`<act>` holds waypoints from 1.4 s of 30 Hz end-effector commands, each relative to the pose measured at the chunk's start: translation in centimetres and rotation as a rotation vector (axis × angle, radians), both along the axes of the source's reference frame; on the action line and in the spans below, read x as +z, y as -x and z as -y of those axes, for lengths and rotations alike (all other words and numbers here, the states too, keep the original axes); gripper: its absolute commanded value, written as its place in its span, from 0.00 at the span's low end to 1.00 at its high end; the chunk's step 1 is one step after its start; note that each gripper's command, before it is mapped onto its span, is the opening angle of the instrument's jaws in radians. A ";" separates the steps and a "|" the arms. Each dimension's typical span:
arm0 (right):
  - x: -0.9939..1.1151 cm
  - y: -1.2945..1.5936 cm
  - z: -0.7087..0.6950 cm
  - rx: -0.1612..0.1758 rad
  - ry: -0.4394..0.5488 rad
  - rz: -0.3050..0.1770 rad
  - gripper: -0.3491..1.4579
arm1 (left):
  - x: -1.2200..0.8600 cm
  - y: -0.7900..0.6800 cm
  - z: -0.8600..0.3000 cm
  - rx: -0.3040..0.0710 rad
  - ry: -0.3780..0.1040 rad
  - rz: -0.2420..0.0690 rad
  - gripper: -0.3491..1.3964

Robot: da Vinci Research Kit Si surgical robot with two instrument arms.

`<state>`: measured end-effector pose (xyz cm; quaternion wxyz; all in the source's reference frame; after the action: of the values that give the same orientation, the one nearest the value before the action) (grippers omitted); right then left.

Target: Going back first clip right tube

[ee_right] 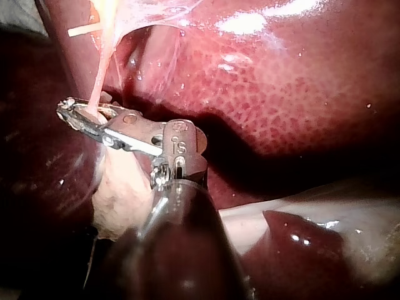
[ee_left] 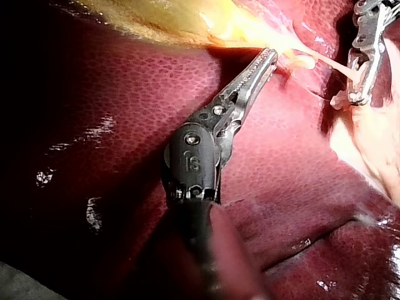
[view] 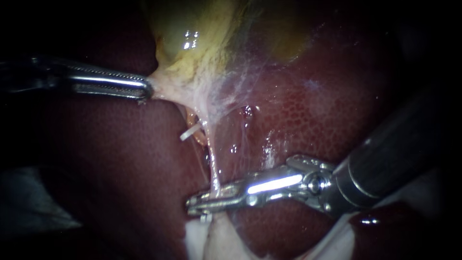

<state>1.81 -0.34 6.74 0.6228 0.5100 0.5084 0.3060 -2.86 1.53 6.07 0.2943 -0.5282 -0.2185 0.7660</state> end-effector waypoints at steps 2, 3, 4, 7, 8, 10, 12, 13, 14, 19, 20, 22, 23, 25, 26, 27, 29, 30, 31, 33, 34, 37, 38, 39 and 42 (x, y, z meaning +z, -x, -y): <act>0.01 -0.05 -0.01 0.005 0.043 -0.014 0.14 | 0.00 0.00 0.00 0.000 0.000 0.000 0.00; 0.01 -0.06 -0.02 0.002 0.079 -0.018 0.23 | 0.00 0.00 0.00 0.000 0.000 0.000 0.00; 0.01 -0.08 -0.02 -0.003 0.104 -0.016 0.33 | 0.00 0.00 0.00 0.000 0.000 0.000 0.00; 0.02 -0.12 -0.04 -0.030 0.197 0.043 0.43 | 0.00 -0.01 0.00 0.001 0.000 0.001 0.00; 0.02 -0.12 -0.05 -0.031 0.236 0.065 0.44 | 0.00 -0.02 0.00 0.001 0.000 0.001 0.00; 0.04 -0.10 -0.09 -0.008 0.300 0.121 0.46 | -0.01 -0.03 0.00 0.002 0.000 0.001 0.00; 0.05 -0.06 -0.14 0.027 0.387 0.175 0.47 | 0.00 -0.03 0.00 0.002 0.000 0.001 0.00; 0.03 -0.02 -0.18 0.034 0.392 0.186 0.47 | 0.00 -0.04 0.00 0.002 0.000 0.001 0.00; 0.01 0.01 -0.21 0.043 0.405 0.189 0.47 | 0.00 -0.04 0.00 0.002 0.000 0.001 0.00; -0.17 0.21 -0.42 0.072 0.483 0.199 0.47 | 0.00 -0.05 0.00 0.002 0.000 0.002 0.00; -0.21 0.25 -0.45 0.068 0.491 0.202 0.47 | 0.00 -0.05 0.00 0.003 0.000 0.002 0.00; -0.29 0.35 -0.48 0.050 0.527 0.211 0.47 | 0.00 -0.06 0.00 0.003 -0.001 0.002 0.00; -0.31 0.40 -0.49 0.046 0.537 0.213 0.47 | 0.00 -0.06 0.00 0.003 -0.001 0.002 0.00; -0.38 0.52 -0.51 0.025 0.598 0.202 0.47 | -0.01 -0.07 -0.01 0.003 -0.001 0.002 0.00; -0.41 0.57 -0.51 0.009 0.632 0.196 0.47 | -0.01 -0.07 -0.01 0.003 -0.001 0.002 0.00; -0.45 0.64 -0.52 -0.010 0.666 0.192 0.47 | -0.01 -0.07 -0.01 0.003 -0.001 0.002 0.00; -0.56 0.79 -0.57 -0.044 0.708 0.190 0.47 | -0.01 -0.07 -0.01 0.003 -0.001 0.002 0.00; -0.61 0.86 -0.59 -0.057 0.723 0.189 0.47 | -0.01 -0.08 -0.01 0.004 -0.001 0.002 0.00; -0.69 0.95 -0.63 -0.059 0.754 0.194 0.47 | 0.00 -0.08 -0.01 0.004 -0.001 0.003 0.00; -0.82 1.07 -0.68 -0.063 0.783 0.197 0.47 | 0.00 -0.08 -0.01 0.002 0.000 0.001 0.00; -0.90 1.13 -0.71 -0.068 0.805 0.199 0.47 | 0.01 -0.09 -0.02 0.002 0.000 0.001 0.00; -1.06 1.25 -0.77 -0.089 0.867 0.211 0.47 | 0.02 -0.10 -0.02 0.002 0.000 0.001 0.00; -1.10 1.28 -0.78 -0.099 0.876 0.218 0.47 | 0.03 -0.10 -0.03 0.002 0.000 0.001 0.00; -1.14 1.30 -0.79 -0.106 0.886 0.224 0.47 | 0.04 -0.10 -0.03 0.002 0.000 0.001 0.00; -1.22 1.38 -0.82 -0.114 0.901 0.234 0.47 | 0.07 -0.11 -0.04 0.000 0.001 -0.001 0.00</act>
<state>0.42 0.50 5.50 0.8516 0.1767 0.4880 0.0742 -2.75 1.58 6.14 0.2935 -0.5282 -0.2183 0.7663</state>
